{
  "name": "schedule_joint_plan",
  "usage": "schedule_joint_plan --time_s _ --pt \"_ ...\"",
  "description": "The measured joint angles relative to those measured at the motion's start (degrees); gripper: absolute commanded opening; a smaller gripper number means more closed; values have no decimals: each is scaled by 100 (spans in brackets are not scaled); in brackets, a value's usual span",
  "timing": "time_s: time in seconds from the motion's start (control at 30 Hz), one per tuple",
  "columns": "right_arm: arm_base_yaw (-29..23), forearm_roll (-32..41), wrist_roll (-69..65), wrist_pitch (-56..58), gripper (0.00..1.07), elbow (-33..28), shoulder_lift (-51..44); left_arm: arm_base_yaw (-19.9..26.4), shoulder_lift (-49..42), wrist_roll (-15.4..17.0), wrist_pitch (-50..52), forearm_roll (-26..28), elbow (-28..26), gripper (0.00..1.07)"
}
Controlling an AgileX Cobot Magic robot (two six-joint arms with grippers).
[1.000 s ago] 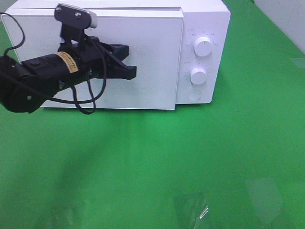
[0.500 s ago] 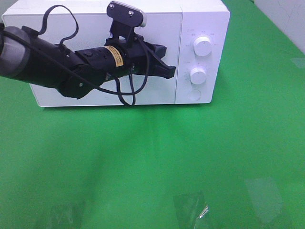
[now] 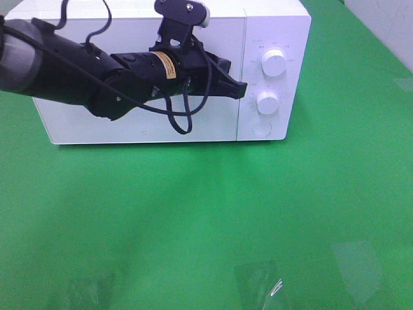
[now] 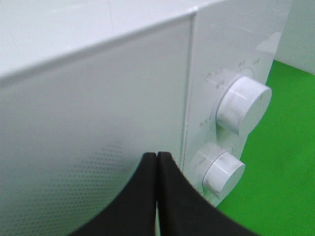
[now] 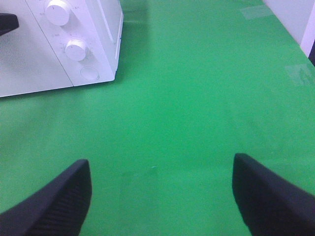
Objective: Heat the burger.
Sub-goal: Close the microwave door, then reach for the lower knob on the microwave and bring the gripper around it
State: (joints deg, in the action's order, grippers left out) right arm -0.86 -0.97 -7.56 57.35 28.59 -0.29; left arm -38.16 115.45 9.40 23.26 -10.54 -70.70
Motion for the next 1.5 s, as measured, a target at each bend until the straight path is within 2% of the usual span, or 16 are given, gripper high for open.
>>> schedule_joint_plan --time_s 0.1,0.13,0.17,0.2,0.23,0.27,0.3,0.37,0.47,0.83,1.03,1.27,1.3,1.33,1.37,1.5 --pt "0 0 0 0 72 0 0 -103 -407 0 -23 34 344 0" --pt "0 0 0 0 72 0 0 -223 -653 0 -97 34 613 12" --pt "0 0 0 0 72 0 0 -223 -653 0 -97 34 613 12" --pt "0 0 0 0 72 0 0 -355 -905 0 -252 34 877 36" --pt "0 0 0 0 72 0 0 -355 -905 0 -252 34 877 36" --pt "0 0 0 0 72 0 0 -447 -1146 0 -510 34 1146 66" --pt "0 0 0 0 72 0 0 -447 -1146 0 -510 34 1146 66" --pt "0 0 0 0 72 0 0 -510 -1524 6 -1129 40 1455 103" --pt "0 0 0 0 72 0 0 -516 -1765 23 -1650 74 1604 100" --pt "0 0 0 0 72 0 0 -516 -3249 172 -5644 172 1702 100" --pt "0 0 0 0 72 0 0 -281 -3747 286 -6772 269 1702 100" --pt "0 0 0 0 72 0 0 848 -4641 189 -7804 309 1702 100" --pt "0 0 0 0 72 0 0 1261 -4899 63 -7976 372 1702 100" --pt "0 0 0 0 72 0 0 1261 -4899 63 -7976 372 1702 100" --pt "0 0 0 0 72 0 0 1644 -5151 -86 -8147 458 1730 100" --pt "0 0 0 0 72 0 0 2343 -5775 -395 -8371 710 1982 100"
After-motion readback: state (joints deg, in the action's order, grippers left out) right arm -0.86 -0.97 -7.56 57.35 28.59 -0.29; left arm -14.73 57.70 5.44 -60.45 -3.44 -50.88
